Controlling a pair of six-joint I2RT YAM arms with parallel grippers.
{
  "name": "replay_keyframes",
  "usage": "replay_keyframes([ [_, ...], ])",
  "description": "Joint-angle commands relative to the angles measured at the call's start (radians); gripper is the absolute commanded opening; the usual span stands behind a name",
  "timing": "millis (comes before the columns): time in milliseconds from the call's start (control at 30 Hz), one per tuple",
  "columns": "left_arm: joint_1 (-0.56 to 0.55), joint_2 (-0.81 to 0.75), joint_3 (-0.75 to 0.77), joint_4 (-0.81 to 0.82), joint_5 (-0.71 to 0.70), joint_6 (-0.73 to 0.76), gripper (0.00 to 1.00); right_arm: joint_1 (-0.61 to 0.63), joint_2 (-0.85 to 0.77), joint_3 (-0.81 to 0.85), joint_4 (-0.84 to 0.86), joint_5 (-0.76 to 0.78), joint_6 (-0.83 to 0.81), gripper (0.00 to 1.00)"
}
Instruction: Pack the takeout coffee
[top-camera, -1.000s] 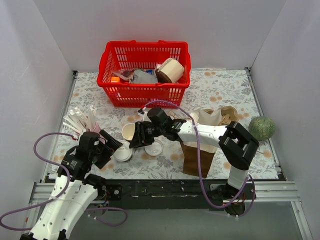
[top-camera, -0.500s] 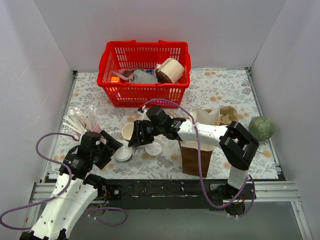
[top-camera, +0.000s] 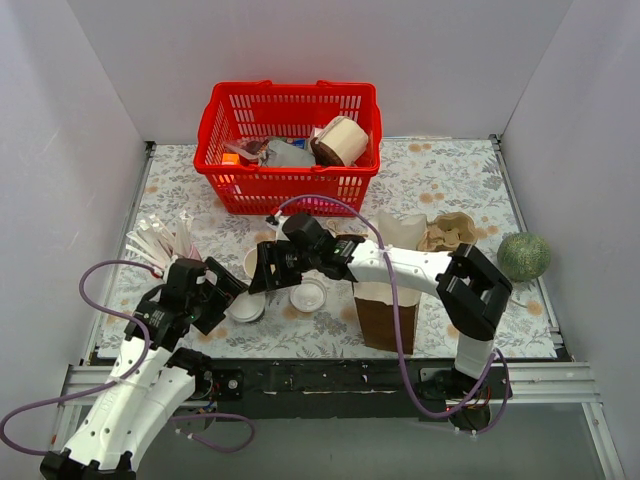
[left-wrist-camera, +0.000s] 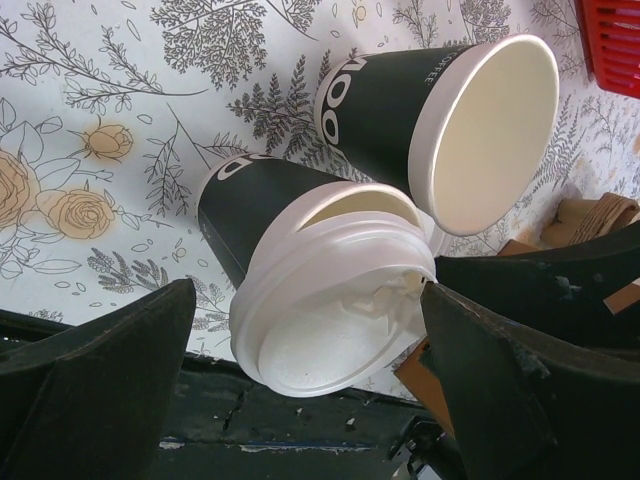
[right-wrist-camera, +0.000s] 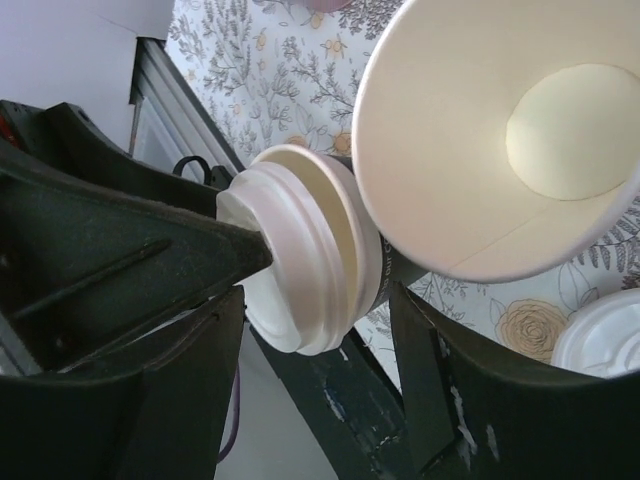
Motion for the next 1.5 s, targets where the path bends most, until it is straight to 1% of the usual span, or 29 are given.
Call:
replay_keyframes([
  [0,0.004,0.009,-0.007,0.026,0.008,-0.004,0.97,0.014,0.042,0.063,-0.049,0.065,-0.043,0.68],
  [200,0.004,0.009,-0.013,0.049,0.018,-0.018,0.97,0.02,0.054,0.075,-0.077,0.106,-0.061,0.62],
  [333,0.003,0.004,-0.007,0.04,0.026,-0.018,0.97,0.02,0.045,0.057,-0.062,0.109,-0.055,0.53],
  [367,0.003,0.002,-0.002,0.032,0.024,-0.018,0.97,0.02,0.037,0.052,-0.056,0.117,-0.053,0.52],
  [433,0.003,-0.007,0.007,0.007,0.015,-0.02,0.98,0.02,0.028,0.046,-0.056,0.135,-0.052,0.48],
  [533,0.003,-0.025,0.01,-0.016,0.005,-0.02,0.97,0.02,0.017,0.038,-0.06,0.167,-0.055,0.45],
  [667,0.003,-0.028,-0.005,-0.002,0.024,-0.023,0.94,0.018,0.017,0.037,-0.059,0.163,-0.05,0.44],
  [800,0.003,-0.016,-0.018,0.019,0.021,-0.032,0.88,0.02,0.026,0.048,-0.062,0.149,-0.049,0.44],
  [900,0.003,-0.011,-0.014,0.026,0.006,-0.049,0.87,0.018,0.028,0.045,-0.051,0.142,-0.052,0.44],
  [1133,0.003,0.002,-0.051,0.092,0.05,-0.055,0.8,0.02,0.039,0.063,-0.04,0.119,-0.05,0.44],
  [1167,0.003,0.002,-0.054,0.095,0.054,-0.053,0.73,0.018,0.037,0.061,-0.037,0.122,-0.052,0.45],
  [1200,0.003,0.001,-0.06,0.098,0.054,-0.055,0.69,0.018,0.037,0.061,-0.037,0.125,-0.05,0.45],
  [1267,0.003,-0.002,-0.064,0.095,0.054,-0.056,0.65,0.018,0.034,0.066,-0.037,0.129,-0.053,0.46],
  [1467,0.003,-0.008,-0.073,0.105,0.055,-0.067,0.65,0.018,0.04,0.078,-0.034,0.126,-0.052,0.46],
])
